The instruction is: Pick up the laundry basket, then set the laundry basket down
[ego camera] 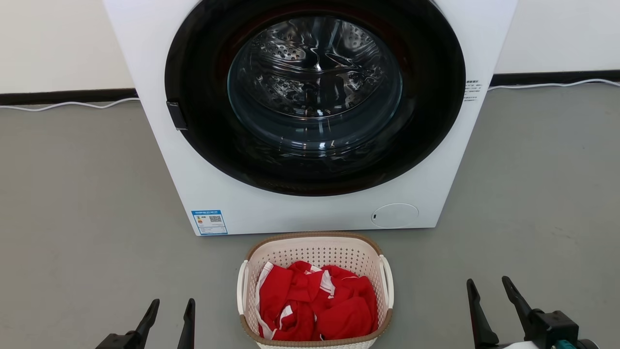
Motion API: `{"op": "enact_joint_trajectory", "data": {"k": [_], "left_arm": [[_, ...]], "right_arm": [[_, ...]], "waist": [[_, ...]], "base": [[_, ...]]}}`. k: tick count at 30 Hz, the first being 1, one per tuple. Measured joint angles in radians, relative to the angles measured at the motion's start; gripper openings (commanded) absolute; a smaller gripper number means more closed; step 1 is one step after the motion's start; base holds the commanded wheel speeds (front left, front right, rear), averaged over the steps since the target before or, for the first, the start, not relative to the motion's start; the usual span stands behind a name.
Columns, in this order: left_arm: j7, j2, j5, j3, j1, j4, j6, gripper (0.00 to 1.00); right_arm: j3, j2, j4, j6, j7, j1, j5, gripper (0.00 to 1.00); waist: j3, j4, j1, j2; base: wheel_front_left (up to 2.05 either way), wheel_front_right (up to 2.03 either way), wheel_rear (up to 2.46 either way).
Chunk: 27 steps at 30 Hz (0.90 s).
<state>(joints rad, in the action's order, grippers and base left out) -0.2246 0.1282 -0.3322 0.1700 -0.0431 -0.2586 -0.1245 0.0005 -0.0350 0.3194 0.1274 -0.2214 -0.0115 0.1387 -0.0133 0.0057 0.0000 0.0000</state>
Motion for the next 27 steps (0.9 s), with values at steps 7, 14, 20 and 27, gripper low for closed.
{"op": "enact_joint_trajectory", "data": {"k": [7, 14, 20, 27], "left_arm": [[-0.022, 0.008, 0.073, 0.003, -0.003, -0.004, 0.000, 1.00], [-0.025, 0.002, 0.087, -0.014, -0.003, -0.022, 0.000, 1.00], [-0.025, -0.009, 0.082, -0.028, -0.003, -0.037, 0.000, 1.00], [-0.025, -0.012, 0.080, -0.035, -0.003, -0.040, 0.000, 1.00]], "right_arm": [[0.001, -0.001, 0.004, 0.000, -0.019, 0.000, -0.083, 1.00], [0.002, -0.001, 0.004, 0.000, -0.019, 0.001, -0.110, 1.00], [-0.006, -0.001, 0.012, 0.000, -0.019, 0.001, -0.110, 1.00], [-0.008, -0.001, 0.014, 0.000, -0.019, 0.000, -0.111, 1.00]], "waist": [[0.002, -0.004, 0.0000, 0.0000], [0.007, -0.008, 0.0000, 0.0000], [0.013, -0.008, 0.0000, 0.0000], [0.021, -0.008, 0.0000, 0.0000]], "base": [[0.00, 0.00, 0.00], [0.00, 0.00, 0.00], [0.00, 0.00, 0.00], [0.00, 0.00, 0.00]]}}
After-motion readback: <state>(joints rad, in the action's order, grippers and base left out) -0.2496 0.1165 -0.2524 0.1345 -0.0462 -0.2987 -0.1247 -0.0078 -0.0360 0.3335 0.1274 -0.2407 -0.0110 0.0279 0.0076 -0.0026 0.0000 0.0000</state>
